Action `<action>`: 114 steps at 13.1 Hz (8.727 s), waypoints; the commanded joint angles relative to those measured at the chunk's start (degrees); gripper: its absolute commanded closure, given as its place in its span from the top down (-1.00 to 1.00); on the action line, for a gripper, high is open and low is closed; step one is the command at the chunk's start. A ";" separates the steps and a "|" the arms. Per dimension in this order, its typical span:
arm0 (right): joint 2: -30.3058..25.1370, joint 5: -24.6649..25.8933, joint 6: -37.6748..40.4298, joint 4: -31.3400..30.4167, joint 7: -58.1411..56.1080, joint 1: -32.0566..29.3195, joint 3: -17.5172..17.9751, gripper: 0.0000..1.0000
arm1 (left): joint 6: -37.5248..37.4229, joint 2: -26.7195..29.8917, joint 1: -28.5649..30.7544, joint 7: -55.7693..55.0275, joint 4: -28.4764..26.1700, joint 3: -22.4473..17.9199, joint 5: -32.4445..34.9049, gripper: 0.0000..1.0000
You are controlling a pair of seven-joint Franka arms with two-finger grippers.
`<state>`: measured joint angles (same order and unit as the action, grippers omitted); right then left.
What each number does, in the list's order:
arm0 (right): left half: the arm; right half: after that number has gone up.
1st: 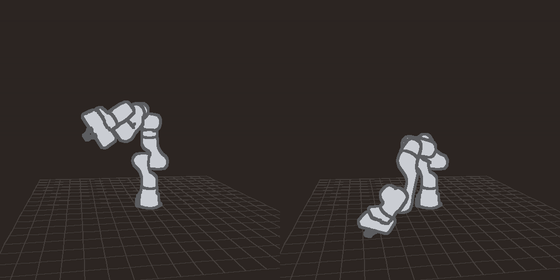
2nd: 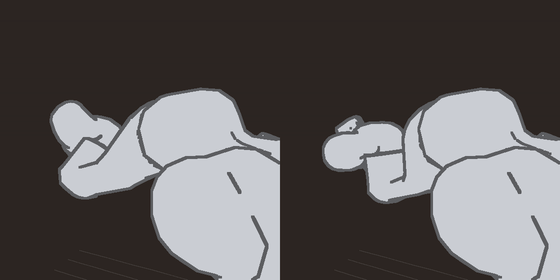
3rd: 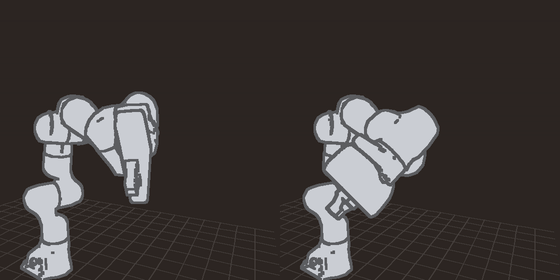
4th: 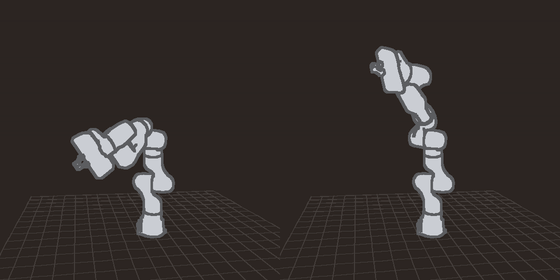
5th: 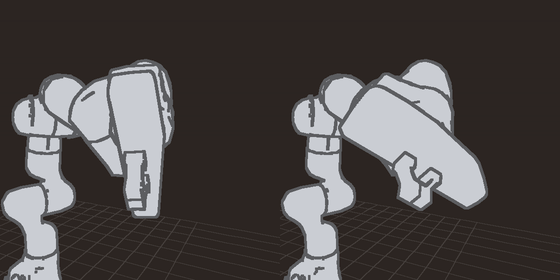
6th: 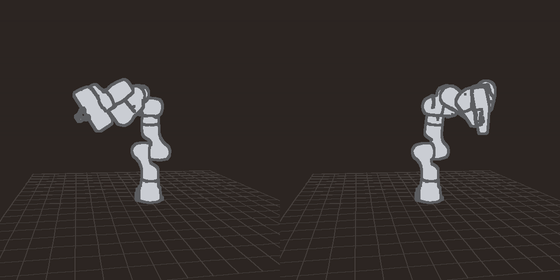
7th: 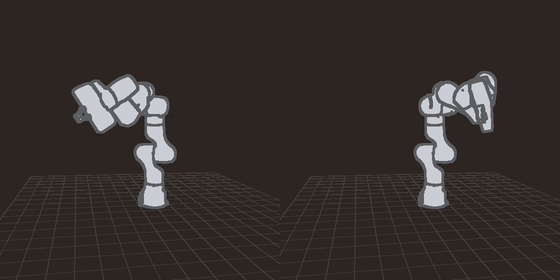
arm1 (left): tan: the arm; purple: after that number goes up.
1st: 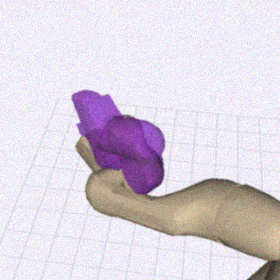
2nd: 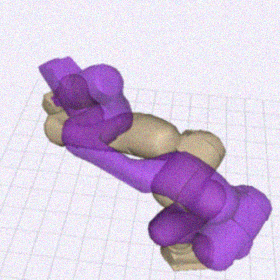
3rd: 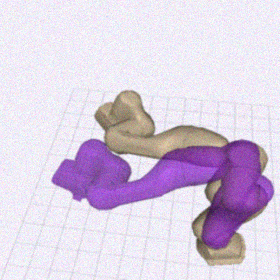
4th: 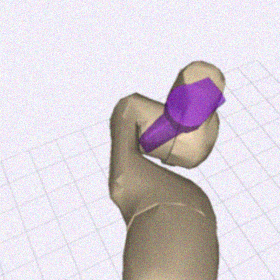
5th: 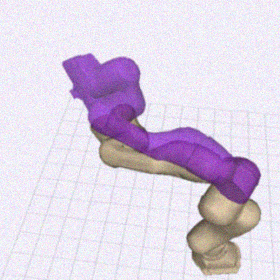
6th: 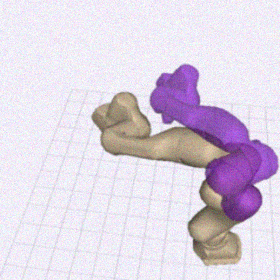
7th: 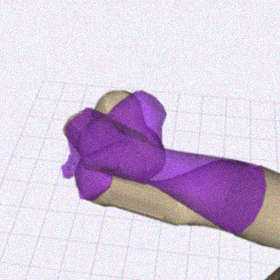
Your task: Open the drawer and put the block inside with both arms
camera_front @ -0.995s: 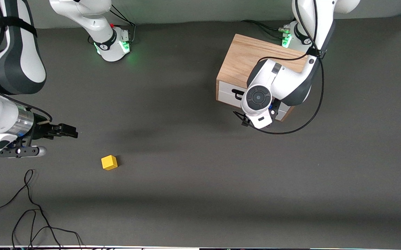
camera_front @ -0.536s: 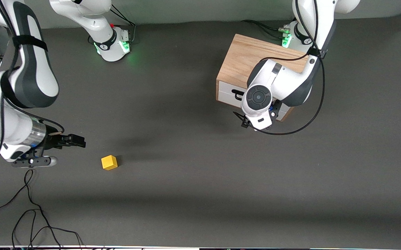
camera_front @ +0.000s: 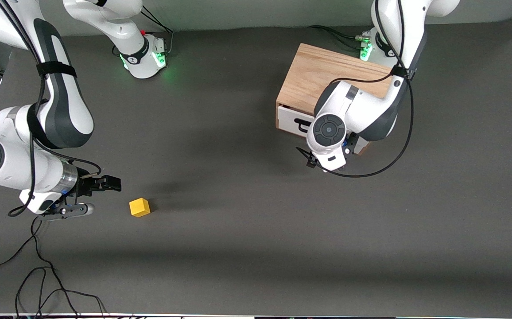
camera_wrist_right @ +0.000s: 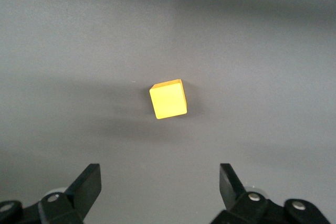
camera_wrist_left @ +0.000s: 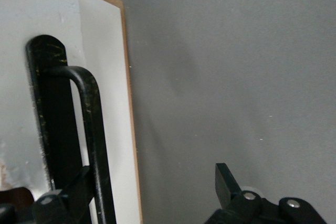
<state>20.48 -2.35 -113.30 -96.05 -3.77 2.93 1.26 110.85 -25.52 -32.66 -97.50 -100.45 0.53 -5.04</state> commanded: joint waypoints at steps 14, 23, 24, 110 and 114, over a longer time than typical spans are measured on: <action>5.26 0.60 -18.97 -7.92 -10.73 1.47 -0.20 1.00 | 2.25 -14.64 1.20 1.18 21.79 -0.44 1.26 1.00; 10.71 0.68 -21.51 -8.18 -10.64 1.73 -0.29 1.00 | 9.56 -14.82 1.29 1.00 22.05 -0.44 1.52 1.00; 11.33 0.68 -22.48 -8.18 -10.64 1.73 -0.38 1.00 | 10.26 -14.82 1.20 0.91 22.14 -0.44 1.70 1.00; 17.95 3.24 15.63 40.77 66.21 30.24 10.96 1.00 | -20.14 25.70 30.20 101.55 7.37 -0.62 5.66 1.00; 8.47 -1.51 19.96 33.08 52.95 18.47 10.52 1.00 | -20.23 25.70 30.12 101.55 7.37 -0.62 5.66 1.00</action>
<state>35.52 -2.12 -93.46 -54.81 55.96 26.26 11.49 90.53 -0.84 -2.80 3.16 -92.13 -0.46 -0.10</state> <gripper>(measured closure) 0.000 0.000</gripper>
